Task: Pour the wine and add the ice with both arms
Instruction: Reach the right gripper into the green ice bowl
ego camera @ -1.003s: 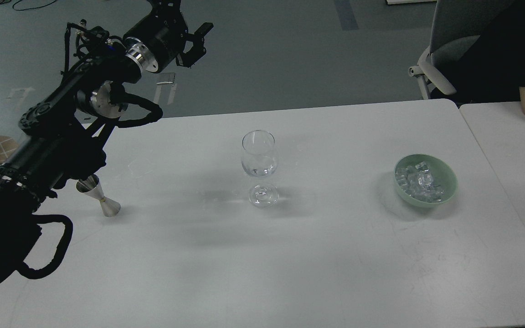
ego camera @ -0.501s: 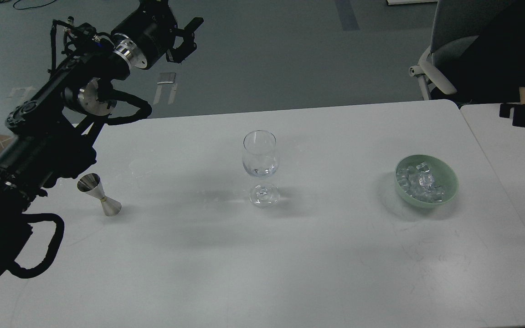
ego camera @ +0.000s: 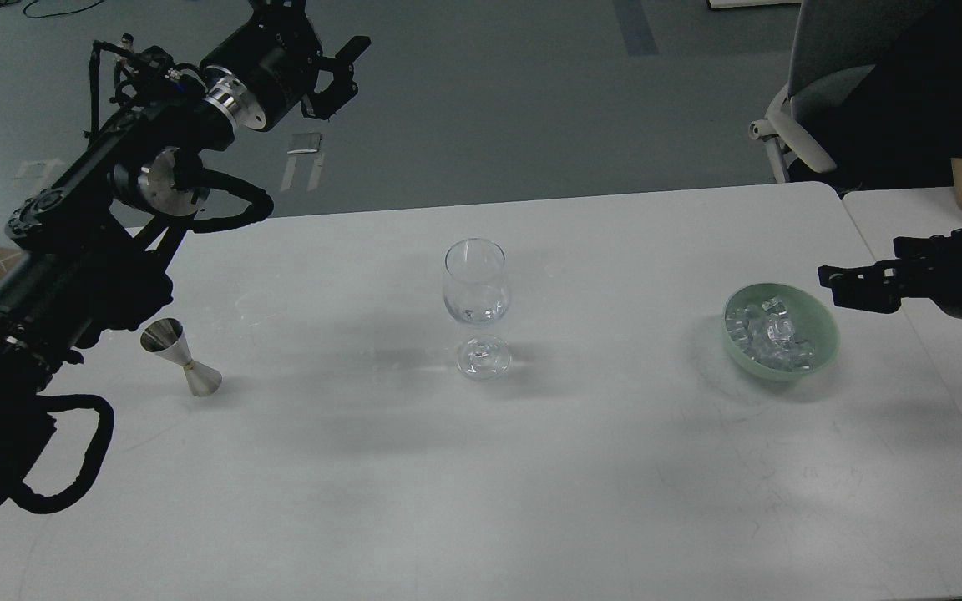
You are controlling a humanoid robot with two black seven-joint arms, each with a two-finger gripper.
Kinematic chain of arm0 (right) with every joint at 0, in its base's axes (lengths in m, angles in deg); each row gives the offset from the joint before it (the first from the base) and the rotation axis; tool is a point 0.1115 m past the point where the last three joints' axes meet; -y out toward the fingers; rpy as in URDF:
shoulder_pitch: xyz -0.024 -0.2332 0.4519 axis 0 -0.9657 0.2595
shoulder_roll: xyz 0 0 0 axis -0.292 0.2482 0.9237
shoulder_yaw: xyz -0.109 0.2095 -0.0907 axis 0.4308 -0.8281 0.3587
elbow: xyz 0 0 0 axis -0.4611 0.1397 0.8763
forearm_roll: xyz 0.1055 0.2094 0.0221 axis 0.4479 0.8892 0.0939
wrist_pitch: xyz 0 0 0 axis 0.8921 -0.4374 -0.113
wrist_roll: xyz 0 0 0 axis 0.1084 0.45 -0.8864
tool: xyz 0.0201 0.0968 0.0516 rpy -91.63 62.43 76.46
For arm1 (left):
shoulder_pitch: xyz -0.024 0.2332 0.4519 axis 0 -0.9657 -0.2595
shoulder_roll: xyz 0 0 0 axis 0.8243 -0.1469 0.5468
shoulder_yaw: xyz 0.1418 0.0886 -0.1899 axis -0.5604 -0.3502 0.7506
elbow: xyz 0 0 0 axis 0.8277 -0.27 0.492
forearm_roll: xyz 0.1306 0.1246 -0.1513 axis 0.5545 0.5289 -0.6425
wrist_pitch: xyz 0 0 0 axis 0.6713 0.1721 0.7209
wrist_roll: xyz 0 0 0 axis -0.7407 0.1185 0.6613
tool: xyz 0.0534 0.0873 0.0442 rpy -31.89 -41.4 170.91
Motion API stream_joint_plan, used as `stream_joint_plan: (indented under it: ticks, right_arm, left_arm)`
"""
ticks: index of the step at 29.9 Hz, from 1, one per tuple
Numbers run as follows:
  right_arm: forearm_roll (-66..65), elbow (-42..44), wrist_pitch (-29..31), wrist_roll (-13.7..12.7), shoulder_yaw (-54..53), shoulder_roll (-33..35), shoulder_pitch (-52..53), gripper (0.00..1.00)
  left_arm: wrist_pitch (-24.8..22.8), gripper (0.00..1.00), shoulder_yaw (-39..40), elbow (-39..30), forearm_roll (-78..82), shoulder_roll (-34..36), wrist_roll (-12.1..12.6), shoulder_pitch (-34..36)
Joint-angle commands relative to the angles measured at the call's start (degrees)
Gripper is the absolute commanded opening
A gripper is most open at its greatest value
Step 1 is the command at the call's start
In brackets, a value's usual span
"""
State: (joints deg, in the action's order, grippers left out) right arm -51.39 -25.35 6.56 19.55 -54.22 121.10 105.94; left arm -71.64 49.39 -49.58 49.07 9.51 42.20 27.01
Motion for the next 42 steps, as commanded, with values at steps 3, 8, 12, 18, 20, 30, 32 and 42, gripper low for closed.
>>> stream_joint_plan:
  ticks: [3,8,12,18,20,30,32,42]
  right_arm:
    - [0.0,4.0,0.0,0.2,8.8,-3.3,6.8,1.0]
    - [-0.3,6.0,0.0,-0.2,11.7,-7.2,7.6,1.0]
    - [-0.2,8.6,0.0,-0.4,12.1,-8.6,7.5,1.0]
    - [-0.2,10.2,0.0,-0.5,13.5,-8.9,7.7,1.0]
    - [-0.2,10.2,0.0,-0.5,13.6,-8.9,7.6,1.0]
    - [-0.3,11.2,0.0,-1.3,14.4,-11.8,7.0,0.96]
    - [-0.3,12.1,0.0,-1.3,14.9,-12.5,7.1,0.96]
    - [-0.3,13.0,0.0,-2.3,15.3,-13.1,7.1,0.82]
  left_arm:
    - [-0.1,0.99,0.2,-0.1,-0.1,0.8,0.0,-0.2]
    - [-0.4,0.99,0.3,-0.2,-0.1,0.9,-0.1,-0.2]
    - [-0.5,0.99,0.3,-0.2,-0.1,1.0,-0.1,-0.2]
    - [-0.6,0.99,0.3,-0.3,-0.1,1.6,-0.1,-0.3]
    - [-0.9,0.99,0.3,-0.3,-0.1,1.7,-0.1,-0.3]
    - [-1.0,0.99,0.9,-0.3,-0.7,1.7,-0.1,-0.3]
    - [-1.0,0.99,1.2,-0.3,-0.8,1.7,-0.1,-0.3]
    - [-1.3,0.99,1.3,-0.3,-0.9,1.8,-0.1,-0.5]
